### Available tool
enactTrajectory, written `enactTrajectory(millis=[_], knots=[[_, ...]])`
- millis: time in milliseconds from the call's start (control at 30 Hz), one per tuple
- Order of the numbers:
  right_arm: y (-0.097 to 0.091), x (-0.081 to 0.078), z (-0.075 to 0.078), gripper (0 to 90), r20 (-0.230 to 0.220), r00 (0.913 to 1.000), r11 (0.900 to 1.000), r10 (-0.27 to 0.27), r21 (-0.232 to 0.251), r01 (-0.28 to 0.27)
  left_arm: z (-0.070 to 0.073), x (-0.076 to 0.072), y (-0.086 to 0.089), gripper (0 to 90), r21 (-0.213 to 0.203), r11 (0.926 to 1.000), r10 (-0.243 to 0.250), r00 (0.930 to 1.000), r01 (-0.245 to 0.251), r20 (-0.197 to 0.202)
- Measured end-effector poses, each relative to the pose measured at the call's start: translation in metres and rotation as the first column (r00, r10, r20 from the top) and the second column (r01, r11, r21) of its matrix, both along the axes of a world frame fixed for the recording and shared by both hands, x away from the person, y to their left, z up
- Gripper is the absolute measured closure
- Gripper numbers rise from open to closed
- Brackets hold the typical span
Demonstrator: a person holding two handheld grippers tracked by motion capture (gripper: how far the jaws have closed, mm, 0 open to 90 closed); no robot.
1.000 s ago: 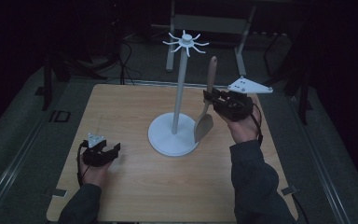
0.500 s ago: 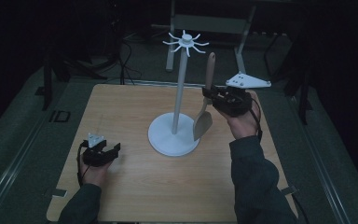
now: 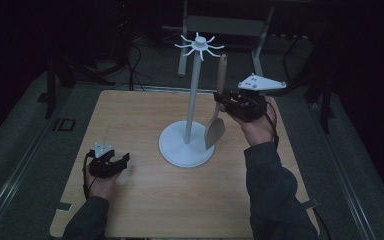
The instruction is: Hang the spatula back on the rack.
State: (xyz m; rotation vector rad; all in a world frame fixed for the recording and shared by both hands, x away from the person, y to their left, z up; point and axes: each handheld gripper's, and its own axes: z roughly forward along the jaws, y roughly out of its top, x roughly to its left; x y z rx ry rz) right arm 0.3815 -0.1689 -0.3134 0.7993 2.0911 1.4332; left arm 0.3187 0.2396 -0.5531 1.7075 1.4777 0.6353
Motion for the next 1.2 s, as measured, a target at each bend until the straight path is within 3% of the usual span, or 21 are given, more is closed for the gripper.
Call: enactTrajectory(millis=[833, 1200], knots=[[0.018, 0.017, 0.001, 75.9, -0.050, 0.9987, 0.9998, 0.003, -0.019, -0.004, 0.000, 0.000, 0.000, 37.5, -0.004, 1.0000, 0.000, 1.0000, 0.000, 0.003], [0.025, 0.021, -0.001, 74.7, -0.050, 0.9988, 0.9996, 0.005, -0.028, -0.006, 0.000, 0.000, 0.001, 37.5, -0.006, 1.0000, 0.000, 1.0000, 0.000, 0.005]])
